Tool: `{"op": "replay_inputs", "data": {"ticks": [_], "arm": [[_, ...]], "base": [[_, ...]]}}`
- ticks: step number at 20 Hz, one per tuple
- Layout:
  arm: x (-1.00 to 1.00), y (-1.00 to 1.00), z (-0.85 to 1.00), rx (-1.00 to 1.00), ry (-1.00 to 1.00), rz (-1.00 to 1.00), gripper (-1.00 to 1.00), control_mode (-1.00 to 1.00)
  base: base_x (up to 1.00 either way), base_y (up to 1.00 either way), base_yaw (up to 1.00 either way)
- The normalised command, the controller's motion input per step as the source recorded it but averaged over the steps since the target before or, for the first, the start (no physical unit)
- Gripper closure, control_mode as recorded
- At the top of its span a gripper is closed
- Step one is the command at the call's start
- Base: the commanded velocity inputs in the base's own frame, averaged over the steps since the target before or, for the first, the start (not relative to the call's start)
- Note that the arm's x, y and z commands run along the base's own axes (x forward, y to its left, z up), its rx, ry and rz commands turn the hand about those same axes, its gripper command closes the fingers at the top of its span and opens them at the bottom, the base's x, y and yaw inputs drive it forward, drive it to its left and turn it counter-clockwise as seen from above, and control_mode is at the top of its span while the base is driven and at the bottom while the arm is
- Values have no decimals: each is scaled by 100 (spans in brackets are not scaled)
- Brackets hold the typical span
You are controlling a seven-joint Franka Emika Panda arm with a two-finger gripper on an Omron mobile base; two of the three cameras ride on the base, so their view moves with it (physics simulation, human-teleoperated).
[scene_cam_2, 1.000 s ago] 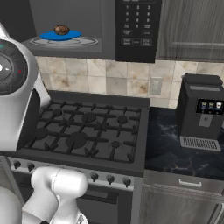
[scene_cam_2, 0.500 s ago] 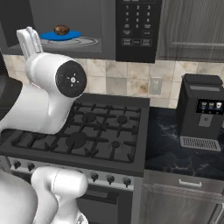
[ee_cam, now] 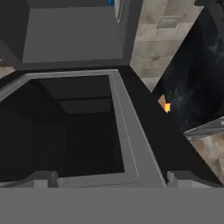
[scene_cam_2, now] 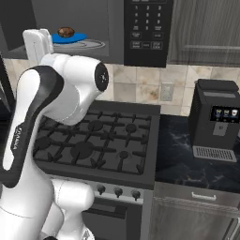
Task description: Retrieve the reheated potato from the microwave, then place the potato, cheese, and condiment on the cutting board.
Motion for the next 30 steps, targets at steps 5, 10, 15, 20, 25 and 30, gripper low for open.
{"op": "replay_inputs", "data": {"ticks": [5,10,15,20,25,30], "arm": [[36,30,1,3,2,28,-100,-100],[0,66,0,0,0,26,-100,-100],[-15,66,2,-2,0,19,-100,-100],[-37,76,2,-4,0,14,-100,-100],[-36,89,0,-7,-1,4,-100,-100],[-15,93,0,-9,-4,0,-100,-100]], "base": [[0,0,0],[0,0,0],[0,0,0],[0,0,0],[0,0,0],[0,0,0]]}}
